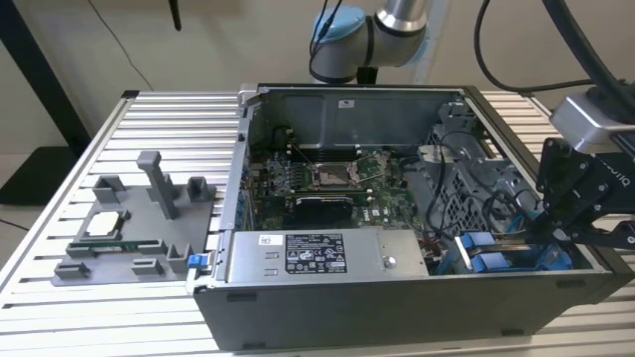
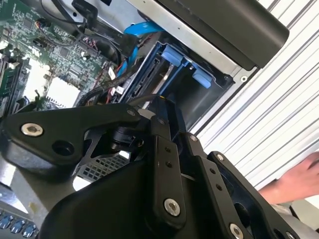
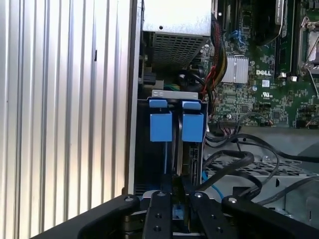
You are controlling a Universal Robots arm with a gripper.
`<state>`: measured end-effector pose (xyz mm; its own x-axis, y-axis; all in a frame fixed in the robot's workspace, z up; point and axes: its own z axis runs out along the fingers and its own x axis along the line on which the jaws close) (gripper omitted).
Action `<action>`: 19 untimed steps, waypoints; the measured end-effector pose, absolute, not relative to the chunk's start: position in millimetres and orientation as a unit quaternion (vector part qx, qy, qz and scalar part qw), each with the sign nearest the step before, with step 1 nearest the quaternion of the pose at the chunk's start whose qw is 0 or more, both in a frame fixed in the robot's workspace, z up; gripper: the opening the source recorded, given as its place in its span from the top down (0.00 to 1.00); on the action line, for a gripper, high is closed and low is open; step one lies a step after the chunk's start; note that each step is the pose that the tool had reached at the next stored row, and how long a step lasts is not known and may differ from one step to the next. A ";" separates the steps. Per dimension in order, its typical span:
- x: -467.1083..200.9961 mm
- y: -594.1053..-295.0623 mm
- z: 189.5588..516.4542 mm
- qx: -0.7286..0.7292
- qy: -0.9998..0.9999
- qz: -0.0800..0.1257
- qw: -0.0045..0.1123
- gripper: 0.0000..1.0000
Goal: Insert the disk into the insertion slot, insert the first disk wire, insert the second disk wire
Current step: 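Insert the first disk wire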
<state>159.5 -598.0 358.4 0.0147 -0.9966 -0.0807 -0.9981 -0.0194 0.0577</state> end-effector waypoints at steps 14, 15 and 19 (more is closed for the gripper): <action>159.5 -593.8 358.4 -0.712 0.700 0.049 0.008 1.00; 159.4 -593.4 358.4 -0.712 0.700 0.049 0.008 1.00; 159.5 -591.9 358.4 -0.712 0.700 0.049 0.008 1.00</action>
